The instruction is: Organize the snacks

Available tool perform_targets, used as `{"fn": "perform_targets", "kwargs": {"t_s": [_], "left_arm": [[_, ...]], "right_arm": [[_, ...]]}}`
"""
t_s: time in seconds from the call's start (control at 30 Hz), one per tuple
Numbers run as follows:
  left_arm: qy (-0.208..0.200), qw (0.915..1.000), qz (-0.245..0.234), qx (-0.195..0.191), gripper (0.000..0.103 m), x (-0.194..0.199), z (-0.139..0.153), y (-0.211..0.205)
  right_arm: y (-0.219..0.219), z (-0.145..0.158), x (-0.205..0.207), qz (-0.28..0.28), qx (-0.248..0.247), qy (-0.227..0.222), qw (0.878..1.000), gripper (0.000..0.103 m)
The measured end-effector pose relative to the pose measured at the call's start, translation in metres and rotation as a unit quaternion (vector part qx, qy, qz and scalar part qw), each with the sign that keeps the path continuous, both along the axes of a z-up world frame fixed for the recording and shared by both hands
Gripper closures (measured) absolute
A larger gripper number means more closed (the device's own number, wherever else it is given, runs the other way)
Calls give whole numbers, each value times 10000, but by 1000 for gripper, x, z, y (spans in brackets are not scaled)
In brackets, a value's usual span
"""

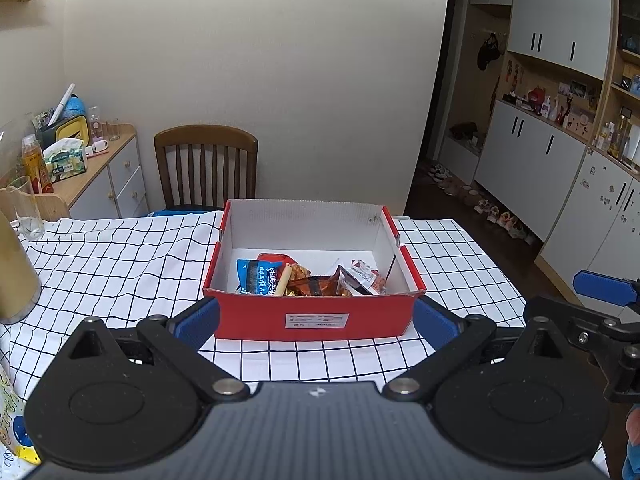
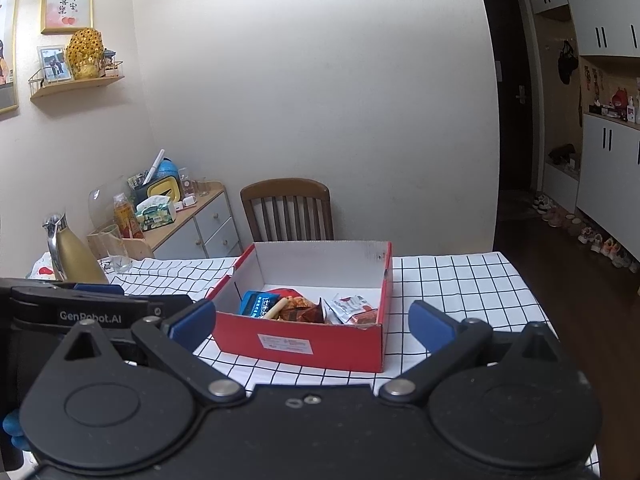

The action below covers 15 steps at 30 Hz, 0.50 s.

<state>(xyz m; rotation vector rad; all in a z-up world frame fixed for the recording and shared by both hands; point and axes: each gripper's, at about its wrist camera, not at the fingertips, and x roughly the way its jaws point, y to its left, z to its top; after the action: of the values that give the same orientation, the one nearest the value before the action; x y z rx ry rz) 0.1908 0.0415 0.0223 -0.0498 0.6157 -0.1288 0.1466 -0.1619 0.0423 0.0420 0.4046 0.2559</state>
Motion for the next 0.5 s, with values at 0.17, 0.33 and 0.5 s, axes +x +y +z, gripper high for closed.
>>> {"fn": "perform_targets", "kwargs": {"t_s": [0.17,0.33,0.5], "left_arm": [[21,10000,-14,16,0,1,-1,0],[85,10000,-7,-41,0,3,-1,0],[134,9999,-3,-63,0,4,-2,0]], "right_arm": [[-1,0,1,-15,8,19,10000,0],[-1,0,1,-1,-14,21,10000,0],[-1,0,1,17,-39,44,10000,0]]}}
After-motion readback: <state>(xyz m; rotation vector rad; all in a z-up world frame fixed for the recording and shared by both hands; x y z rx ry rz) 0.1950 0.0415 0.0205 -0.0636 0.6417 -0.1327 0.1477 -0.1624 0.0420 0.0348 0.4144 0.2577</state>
